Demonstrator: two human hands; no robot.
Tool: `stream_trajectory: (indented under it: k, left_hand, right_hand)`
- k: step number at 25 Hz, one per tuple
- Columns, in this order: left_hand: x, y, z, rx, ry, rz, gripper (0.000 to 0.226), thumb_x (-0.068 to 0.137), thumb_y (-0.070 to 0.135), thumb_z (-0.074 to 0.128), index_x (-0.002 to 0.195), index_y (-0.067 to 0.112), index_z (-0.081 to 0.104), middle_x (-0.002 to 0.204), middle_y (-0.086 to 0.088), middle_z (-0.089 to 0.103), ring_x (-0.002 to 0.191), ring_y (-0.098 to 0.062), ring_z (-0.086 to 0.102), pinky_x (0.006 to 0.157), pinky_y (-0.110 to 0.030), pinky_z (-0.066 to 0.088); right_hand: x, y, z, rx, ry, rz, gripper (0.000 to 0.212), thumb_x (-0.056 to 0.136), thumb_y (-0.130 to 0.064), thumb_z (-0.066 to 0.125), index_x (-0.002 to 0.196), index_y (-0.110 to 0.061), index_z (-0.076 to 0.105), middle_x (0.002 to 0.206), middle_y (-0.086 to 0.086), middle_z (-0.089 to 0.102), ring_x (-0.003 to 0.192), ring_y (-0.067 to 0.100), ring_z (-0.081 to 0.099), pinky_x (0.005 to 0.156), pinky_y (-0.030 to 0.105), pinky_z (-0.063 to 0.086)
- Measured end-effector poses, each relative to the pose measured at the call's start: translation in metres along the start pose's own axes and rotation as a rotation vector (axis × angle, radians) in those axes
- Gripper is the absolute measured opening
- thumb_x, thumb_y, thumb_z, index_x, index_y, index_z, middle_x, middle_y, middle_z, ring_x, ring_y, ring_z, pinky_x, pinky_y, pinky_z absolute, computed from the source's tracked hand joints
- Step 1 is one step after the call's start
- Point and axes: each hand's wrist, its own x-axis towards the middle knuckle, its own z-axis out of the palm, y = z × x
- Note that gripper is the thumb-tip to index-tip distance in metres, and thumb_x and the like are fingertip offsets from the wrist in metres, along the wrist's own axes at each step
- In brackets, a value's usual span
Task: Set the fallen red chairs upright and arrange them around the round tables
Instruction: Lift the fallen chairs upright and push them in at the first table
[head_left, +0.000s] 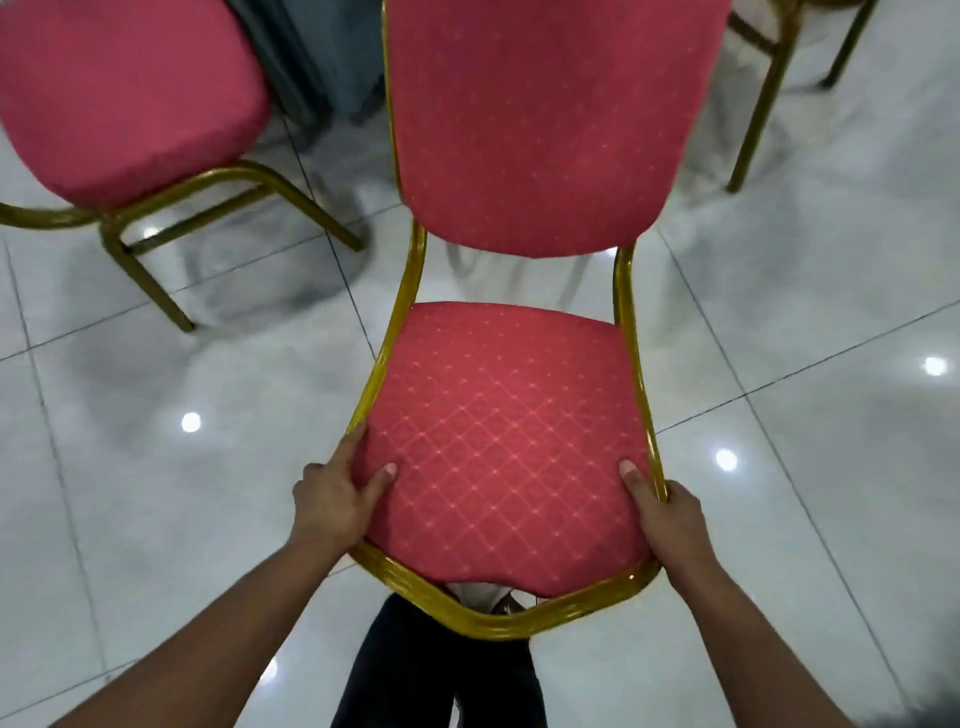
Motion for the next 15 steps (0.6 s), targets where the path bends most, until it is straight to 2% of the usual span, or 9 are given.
stream_trajectory:
  k: [2,5,8,11,13,15]
  left_hand:
    - [-0.047,0.048,-0.052,0.055,0.008,-0.02,0.075,0.089,0.068,0.052,0.153,0.034,0.032,0.139,-0.011,0.06,0.121,-0.039,0.058,0.105,-0.048,0.044]
    - [-0.106,0.1,-0.109,0.074,0.037,-0.035,0.056,0.096,0.047,0.058,0.146,0.024,0.045,0.141,-0.009,0.058,0.127,-0.037,0.054,0.108,-0.047,0.04]
    - [-0.156,0.132,-0.146,0.059,0.112,-0.014,0.035,0.097,0.035,0.059,0.129,0.021,0.061,0.128,-0.009,0.066,0.122,-0.034,0.056,0.104,-0.046,0.043]
    - [-0.192,0.152,-0.171,0.065,0.125,-0.013,0.018,0.096,0.024,0.057,0.11,0.028,0.069,0.12,-0.002,0.069,0.118,-0.03,0.058,0.101,-0.043,0.045]
    - [-0.212,0.166,-0.185,-0.014,0.14,-0.015,0.021,0.096,0.018,0.054,0.094,0.035,0.066,0.114,-0.004,0.069,0.107,-0.029,0.062,0.097,-0.044,0.05]
    - [-0.223,0.175,-0.189,-0.112,0.181,0.025,0.024,0.097,0.019,0.049,0.087,0.036,0.063,0.11,-0.008,0.063,0.096,-0.029,0.063,0.091,-0.04,0.054]
  right_hand:
    - [-0.049,-0.039,-0.045,0.046,-0.005,-0.007,0.084,0.068,-0.086,0.062,0.11,-0.013,0.064,0.101,0.01,0.07,0.091,0.033,0.069,0.087,0.052,0.058]
    - [-0.105,-0.089,-0.103,0.08,-0.015,0.038,0.076,0.082,-0.061,0.071,0.124,0.002,0.059,0.114,0.021,0.068,0.097,0.038,0.066,0.088,0.049,0.057]
    - [-0.152,-0.122,-0.143,0.15,-0.065,0.087,0.066,0.089,-0.041,0.073,0.131,0.005,0.053,0.119,0.022,0.065,0.094,0.037,0.064,0.069,0.042,0.056]
    - [-0.188,-0.136,-0.167,0.205,-0.083,0.135,0.045,0.094,-0.025,0.07,0.124,0.005,0.056,0.107,0.02,0.066,0.087,0.034,0.063,0.061,0.038,0.051]
    - [-0.206,-0.145,-0.18,0.28,-0.069,0.144,0.03,0.095,-0.016,0.067,0.115,0.005,0.059,0.101,0.02,0.066,0.082,0.032,0.063,0.059,0.037,0.05]
    - [-0.214,-0.156,-0.189,0.344,-0.005,0.102,0.021,0.094,-0.009,0.066,0.107,0.006,0.062,0.106,0.023,0.066,0.085,0.033,0.063,0.06,0.038,0.052]
